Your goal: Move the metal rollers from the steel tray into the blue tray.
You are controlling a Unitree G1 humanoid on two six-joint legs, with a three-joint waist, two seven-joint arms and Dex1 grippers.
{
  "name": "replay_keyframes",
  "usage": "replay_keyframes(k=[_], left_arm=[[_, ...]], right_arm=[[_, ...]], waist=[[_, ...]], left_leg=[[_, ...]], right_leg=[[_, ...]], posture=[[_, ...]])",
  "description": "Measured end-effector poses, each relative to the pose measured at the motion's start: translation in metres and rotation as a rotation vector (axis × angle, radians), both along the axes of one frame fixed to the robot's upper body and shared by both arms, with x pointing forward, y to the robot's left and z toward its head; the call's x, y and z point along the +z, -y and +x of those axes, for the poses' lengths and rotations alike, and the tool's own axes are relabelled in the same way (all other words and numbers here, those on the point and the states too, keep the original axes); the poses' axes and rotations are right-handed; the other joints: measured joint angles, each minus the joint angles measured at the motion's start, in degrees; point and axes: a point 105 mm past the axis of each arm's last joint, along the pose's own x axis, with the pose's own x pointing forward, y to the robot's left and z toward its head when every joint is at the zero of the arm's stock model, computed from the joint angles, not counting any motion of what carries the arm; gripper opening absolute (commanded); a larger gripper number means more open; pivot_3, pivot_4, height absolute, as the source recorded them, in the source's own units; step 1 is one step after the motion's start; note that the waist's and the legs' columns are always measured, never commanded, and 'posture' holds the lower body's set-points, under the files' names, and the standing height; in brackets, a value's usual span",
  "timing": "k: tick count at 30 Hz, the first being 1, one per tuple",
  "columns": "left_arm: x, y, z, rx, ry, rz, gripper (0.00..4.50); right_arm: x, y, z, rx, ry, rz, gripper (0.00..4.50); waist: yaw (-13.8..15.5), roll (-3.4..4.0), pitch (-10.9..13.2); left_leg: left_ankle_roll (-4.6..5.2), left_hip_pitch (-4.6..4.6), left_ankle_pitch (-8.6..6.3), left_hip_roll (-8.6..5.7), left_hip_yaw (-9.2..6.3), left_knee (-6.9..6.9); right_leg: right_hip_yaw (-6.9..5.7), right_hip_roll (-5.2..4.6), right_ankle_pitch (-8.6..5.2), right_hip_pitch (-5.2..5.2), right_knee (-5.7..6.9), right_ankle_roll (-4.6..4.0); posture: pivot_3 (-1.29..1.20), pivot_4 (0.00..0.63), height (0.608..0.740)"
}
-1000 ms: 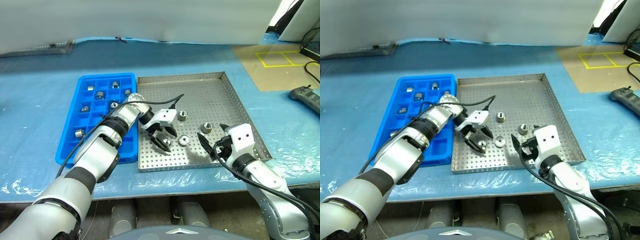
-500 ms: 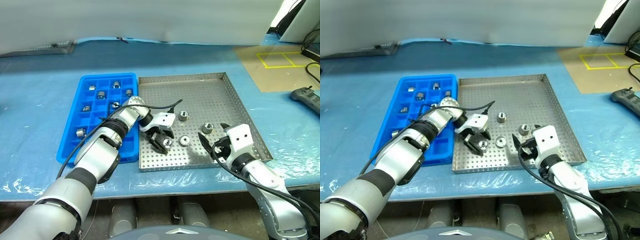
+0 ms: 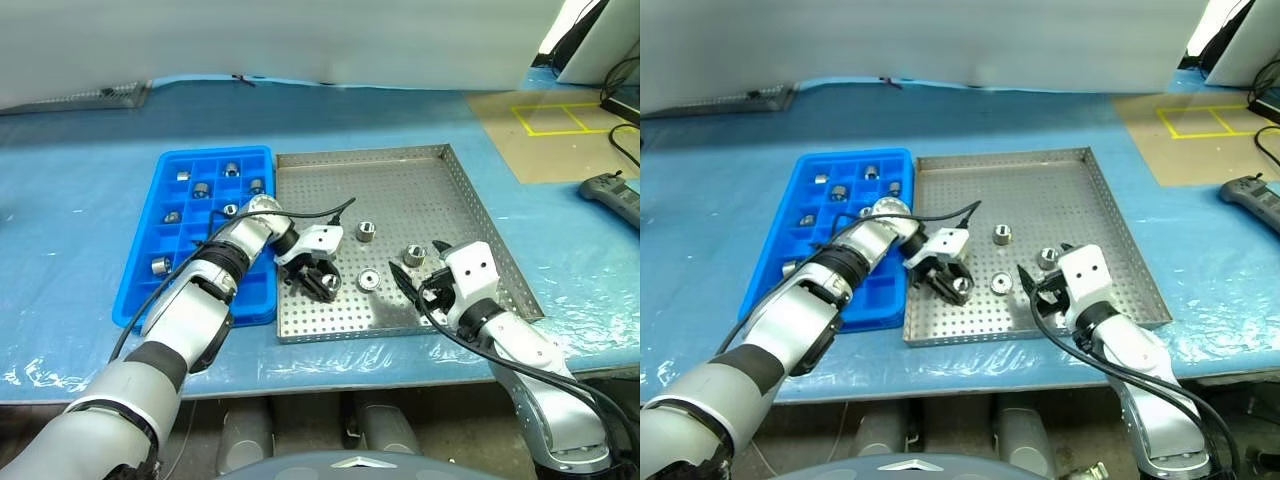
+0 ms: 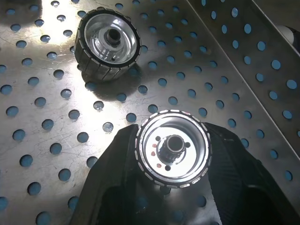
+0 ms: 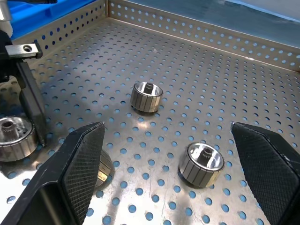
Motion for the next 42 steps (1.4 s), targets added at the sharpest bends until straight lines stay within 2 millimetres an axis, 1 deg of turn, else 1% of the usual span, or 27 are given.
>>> replay_keyframes(k=[3,4,5,6,7,8,9,10,11,12,13,14,17,18,19,21,23,25,27,30,34,37,40,42], left_arm=[[0.025,0.004,0.007,0.038,0.024,-0.111,1.72],[0.038,0.006,0.010,0.061,0.038,-0.161,1.72],[0.040,0.006,0.011,0.064,0.039,-0.166,1.72],[0.058,0.007,0.016,0.084,0.065,-0.215,1.72],[0.070,0.008,0.018,0.090,0.089,-0.244,1.72],[0.081,-0.007,0.026,0.199,0.068,-0.311,1.72],[0.089,-0.020,0.032,0.285,0.080,-0.351,1.72],[0.091,-0.031,0.035,0.347,0.092,-0.365,1.72],[0.089,-0.047,0.039,0.437,0.106,-0.384,1.72],[0.086,-0.057,0.041,0.497,0.107,-0.391,1.72],[0.080,-0.071,0.043,0.587,0.113,-0.403,1.72],[0.074,-0.081,0.044,0.659,0.117,-0.409,1.72],[0.056,-0.110,0.042,0.863,0.134,-0.425,1.72],[0.053,-0.115,0.042,0.911,0.140,-0.431,1.72],[0.051,-0.125,0.040,0.976,0.161,-0.443,1.72],[0.045,-0.143,0.035,1.103,0.199,-0.457,1.72],[0.036,-0.156,0.031,1.206,0.211,-0.462,1.72],[0.031,-0.163,0.029,1.276,0.220,-0.463,1.72],[0.029,-0.162,0.030,1.315,0.229,-0.473,1.72],[0.030,-0.147,0.032,1.319,0.228,-0.490,1.72],[0.033,-0.132,0.036,1.288,0.229,-0.495,1.72],[0.040,-0.124,0.043,1.270,0.241,-0.501,1.72],[0.044,-0.121,0.052,1.271,0.241,-0.496,1.72],[0.045,-0.120,0.057,1.270,0.239,-0.494,1.72]], right_arm=[[0.002,-0.007,0.000,0.059,-0.018,0.025,4.50],[0.004,-0.009,0.001,0.079,-0.021,0.033,4.50],[0.005,-0.010,0.001,0.082,-0.022,0.034,4.50],[0.010,-0.012,0.003,0.100,-0.007,0.043,4.50],[0.012,-0.012,0.004,0.106,-0.006,0.049,4.50],[0.024,-0.021,0.017,0.178,0.011,0.067,4.50],[0.039,-0.024,0.027,0.219,0.048,0.053,4.50],[0.046,-0.025,0.032,0.244,0.065,0.041,4.50],[0.050,-0.028,0.038,0.275,0.067,0.033,4.50],[0.049,-0.029,0.041,0.290,0.058,0.032,4.50],[0.045,-0.034,0.046,0.325,0.035,0.030,4.50],[0.041,-0.039,0.050,0.357,0.017,0.030,4.50],[0.039,-0.056,0.060,0.459,-0.003,0.021,4.50],[0.040,-0.060,0.062,0.482,-0.001,0.020,4.50],[0.040,-0.068,0.065,0.524,-0.005,0.019,4.50],[0.041,-0.083,0.070,0.596,-0.005,0.016,4.50],[0.041,-0.091,0.073,0.640,-0.002,0.007,4.50],[0.042,-0.095,0.075,0.665,0.004,0.001,4.50],[0.042,-0.101,0.076,0.684,0.008,0.010,4.50],[0.040,-0.109,0.075,0.709,0.011,0.018,4.50],[0.038,-0.110,0.074,0.709,0.012,0.012,4.50],[0.033,-0.106,0.075,0.685,0.006,0.002,4.50],[0.027,-0.103,0.075,0.655,-0.005,0.008,4.50],[0.023,-0.101,0.075,0.637,-0.012,0.018,4.50]], waist=[[0.28,0.00,0.00],[0.35,0.00,0.00],[0.35,0.00,0.00],[0.45,0.01,0.00],[0.75,0.03,-0.01],[0.11,-0.06,0.08],[0.09,-0.05,0.08],[0.49,-0.03,0.07],[1.15,-0.01,0.05],[1.84,0.02,0.04],[2.58,0.07,0.02],[3.20,0.08,0.03],[5.47,0.09,0.02],[6.36,0.08,0.03],[7.26,0.08,0.03],[8.38,0.07,0.03],[9.90,0.07,0.03],[11.74,0.07,0.03],[13.75,0.08,0.04],[16.20,0.10,0.05],[18.62,0.10,0.05],[19.60,0.10,0.05],[19.98,0.10,0.05],[19.89,0.10,0.05]], left_leg=[[0.02,-0.02,0.01,0.00,0.00,0.00],[0.02,-0.03,0.02,0.00,0.00,0.00],[0.03,-0.02,0.02,0.00,0.00,0.00],[0.02,-0.01,0.03,0.01,0.00,0.01],[0.01,0.02,0.03,0.01,0.01,0.00],[-0.17,-0.11,0.15,-0.01,0.05,0.03],[-0.35,-0.04,0.22,0.04,0.02,-0.04],[-0.41,-0.01,0.21,0.13,-0.03,-0.14],[-0.49,0.04,0.23,0.24,-0.04,-0.21],[-0.55,0.00,0.26,0.28,-0.09,-0.23],[-0.59,0.08,0.30,0.33,-0.11,-0.28],[-0.68,-0.04,0.38,0.34,-0.12,-0.28],[-0.51,-0.68,0.50,0.34,-0.18,-0.10],[-0.49,-0.89,0.50,0.34,-0.20,-0.02],[-0.45,-1.09,0.50,0.35,-0.24,0.08],[-0.27,-1.17,0.37,0.31,-0.25,0.35],[-0.15,-1.20,0.29,0.35,-0.34,0.34],[-0.27,-1.21,0.35,0.47,-0.37,0.34],[-0.52,-1.22,0.44,0.58,-0.34,0.34],[-0.63,-1.07,0.59,0.69,-0.28,0.33],[-0.81,-0.86,0.72,0.79,-0.21,0.20],[-0.89,-0.85,0.77,0.83,-0.22,0.15],[-0.92,-0.89,0.79,0.83,-0.21,0.14],[-1.14,-0.94,0.91,0.82,-0.22,0.13]], right_leg=[[-0.01,-0.01,0.01,-0.01,0.02,-0.02],[-0.01,-0.01,0.01,-0.02,0.03,-0.02],[-0.01,-0.01,0.01,-0.02,0.04,-0.02],[-0.02,-0.01,0.01,-0.02,0.07,-0.05],[-0.01,-0.01,0.00,-0.01,0.07,-0.06],[0.02,-0.01,0.13,-0.09,0.16,-0.25],[-0.06,0.01,0.13,-0.09,0.20,-0.28],[-0.15,0.06,0.11,-0.08,0.21,-0.36],[-0.24,0.10,0.04,-0.08,0.25,-0.47],[-0.36,0.10,-0.01,-0.08,0.30,-0.56],[-0.46,0.08,-0.02,-0.17,0.30,-0.59],[-0.50,0.07,-0.02,-0.27,0.31,-0.61],[-0.66,0.00,-0.02,-0.81,0.41,-0.64],[-0.70,-0.01,-0.02,-0.99,0.49,-0.65],[-0.78,-0.05,-0.02,-1.14,0.63,-0.66],[-0.82,-0.16,-0.19,-1.31,1.14,-0.89],[-0.95,-0.17,-0.20,-1.34,1.20,-0.90],[-1.10,-0.17,-0.24,-1.31,1.23,-0.94],[-1.18,-0.16,-0.26,-1.29,1.23,-0.96],[-1.22,-0.16,-0.25,-1.12,1.29,-0.95],[-1.20,-0.13,-0.24,-1.02,1.31,-0.90],[-1.20,-0.06,-0.24,-1.02,1.32,-0.90],[-1.20,-0.03,-0.24,-1.06,1.30,-0.90],[-1.19,-0.02,-0.23,-1.11,1.29,-0.88]], posture=[[-0.16,0.150,0.740],[-0.14,0.150,0.740],[-0.04,0.150,0.740],[-0.02,0.150,0.740],[0.03,0.150,0.740],[0.05,0.150,0.740],[0.10,0.150,0.740],[0.13,0.150,0.740],[0.19,0.150,0.740],[0.25,0.150,0.740],[0.28,0.150,0.740],[0.28,0.150,0.740],[0.44,0.150,0.740],[0.46,0.150,0.740],[0.48,0.150,0.740],[0.53,0.150,0.740],[0.56,0.150,0.740],[0.58,0.150,0.740],[0.58,0.150,0.740],[0.57,0.150,0.740],[0.53,0.150,0.740],[0.50,0.150,0.740],[0.49,0.150,0.740],[0.47,0.150,0.740]])
